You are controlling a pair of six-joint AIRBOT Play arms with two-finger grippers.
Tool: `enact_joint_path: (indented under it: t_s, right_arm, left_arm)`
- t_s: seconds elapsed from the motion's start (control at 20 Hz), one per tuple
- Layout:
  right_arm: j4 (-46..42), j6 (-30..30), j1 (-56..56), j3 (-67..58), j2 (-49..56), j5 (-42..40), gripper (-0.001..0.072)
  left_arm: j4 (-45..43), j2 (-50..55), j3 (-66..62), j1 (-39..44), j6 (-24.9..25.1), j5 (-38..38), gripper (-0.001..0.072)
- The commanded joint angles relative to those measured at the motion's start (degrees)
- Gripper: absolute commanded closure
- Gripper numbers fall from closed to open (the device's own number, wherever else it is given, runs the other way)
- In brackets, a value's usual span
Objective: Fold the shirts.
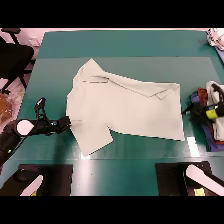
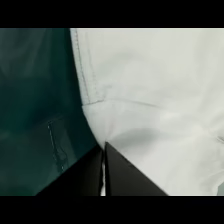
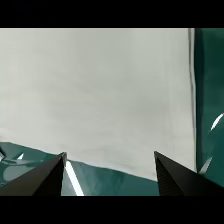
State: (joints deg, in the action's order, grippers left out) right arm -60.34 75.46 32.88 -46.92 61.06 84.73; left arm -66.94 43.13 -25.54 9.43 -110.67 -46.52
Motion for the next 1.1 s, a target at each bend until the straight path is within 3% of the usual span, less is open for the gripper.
enact_joint_path:
  t_s: [0.0, 0.35, 0.55, 0.8, 1.05]
  right_arm:
    - [-4.11, 2.03, 0.04, 9.97, -9.53, -0.57, 0.0084]
    - [-17.73, 10.21, 0.04, 18.78, -20.61, -1.22, 0.0084]
    - [-17.22, 9.97, 0.04, 19.45, -18.14, -5.49, 0.0086]
    - [-12.52, 4.76, 0.04, 19.41, -10.03, -8.66, 0.0087]
    - [-9.68, 3.96, 0.04, 19.43, -9.38, -10.36, 0.0206]
  left_arm:
    - [0.02, -0.11, -0.04, -0.31, 0.17, -0.20, 0.0684]
    - [0.37, -0.11, -0.07, -0.31, 1.92, -1.03, 0.0684]
    - [1.38, -0.11, -0.07, -0.31, 3.23, -1.16, 0.0684]
    - [1.57, -0.11, -0.07, -0.31, 3.21, -1.09, 0.0683]
    - [2.05, -0.11, -0.07, -0.31, 3.21, -1.36, 0.0684]
